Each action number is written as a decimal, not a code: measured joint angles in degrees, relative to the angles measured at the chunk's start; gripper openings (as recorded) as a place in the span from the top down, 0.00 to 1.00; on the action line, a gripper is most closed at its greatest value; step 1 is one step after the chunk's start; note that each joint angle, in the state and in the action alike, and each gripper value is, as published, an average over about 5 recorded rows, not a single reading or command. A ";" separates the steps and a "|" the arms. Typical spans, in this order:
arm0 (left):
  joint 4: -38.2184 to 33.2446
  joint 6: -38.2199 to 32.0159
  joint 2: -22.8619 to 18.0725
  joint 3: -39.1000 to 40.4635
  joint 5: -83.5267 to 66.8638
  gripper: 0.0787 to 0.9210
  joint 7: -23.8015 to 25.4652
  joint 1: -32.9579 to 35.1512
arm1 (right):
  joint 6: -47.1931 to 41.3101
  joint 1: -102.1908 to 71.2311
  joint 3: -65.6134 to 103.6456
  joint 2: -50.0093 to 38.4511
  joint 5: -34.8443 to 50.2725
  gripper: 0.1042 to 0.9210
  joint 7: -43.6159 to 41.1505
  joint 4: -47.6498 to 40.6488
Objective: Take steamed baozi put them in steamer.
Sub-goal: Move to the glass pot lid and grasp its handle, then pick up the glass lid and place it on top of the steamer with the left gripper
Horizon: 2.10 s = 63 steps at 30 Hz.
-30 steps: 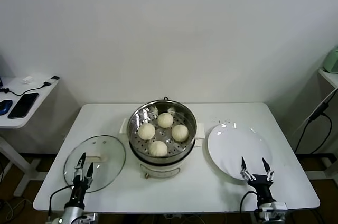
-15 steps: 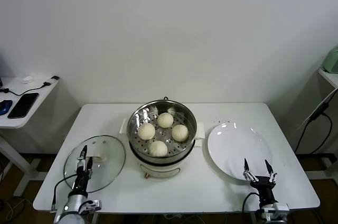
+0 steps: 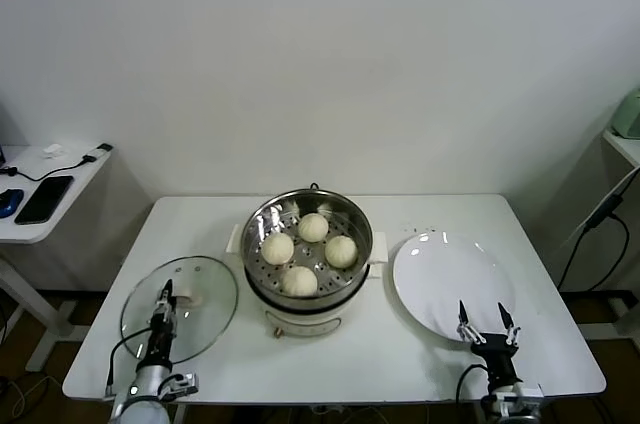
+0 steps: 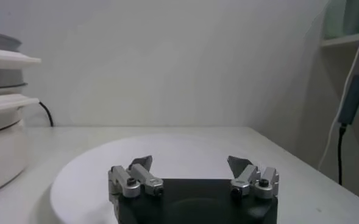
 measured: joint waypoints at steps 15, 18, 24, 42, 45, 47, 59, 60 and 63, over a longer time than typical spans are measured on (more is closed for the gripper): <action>-4.63 -0.22 1.64 -1.24 -2.46 0.94 1.71 1.82 | -0.31 -1.13 0.30 -0.20 -0.63 0.12 -0.63 1.68; -8.47 1.13 2.91 -1.85 -4.42 0.94 3.54 3.29 | -0.56 -1.44 0.32 -0.27 -0.83 0.12 -0.64 2.15; -18.62 6.31 6.12 -3.44 -9.48 0.94 9.53 6.18 | -1.63 -2.20 0.11 -0.22 -1.89 0.12 -0.14 3.34; -41.35 25.78 6.31 7.01 -6.44 0.94 26.92 1.04 | -2.22 -4.53 0.29 -0.45 -3.68 0.12 0.00 6.18; -42.41 28.62 4.64 11.93 -3.31 0.94 29.81 -1.37 | -1.95 -4.46 0.23 -0.42 -3.85 0.12 -0.23 6.14; -42.61 30.29 3.26 15.33 -0.97 0.94 31.63 -3.10 | -1.72 -4.44 0.20 -0.39 -4.02 0.12 -0.36 6.12; -38.11 35.10 -8.17 32.34 13.75 0.94 39.01 -11.44 | -0.21 -4.40 -0.12 0.07 -5.01 0.12 -0.37 6.48; -37.45 35.31 -9.12 33.28 14.71 0.94 39.30 -11.89 | -0.05 -4.39 -0.12 0.08 -5.05 0.12 -0.34 6.46; -35.39 35.88 -11.56 35.45 17.12 0.94 39.96 -13.04 | 0.47 -4.48 -0.12 0.11 -5.11 0.12 -0.18 6.38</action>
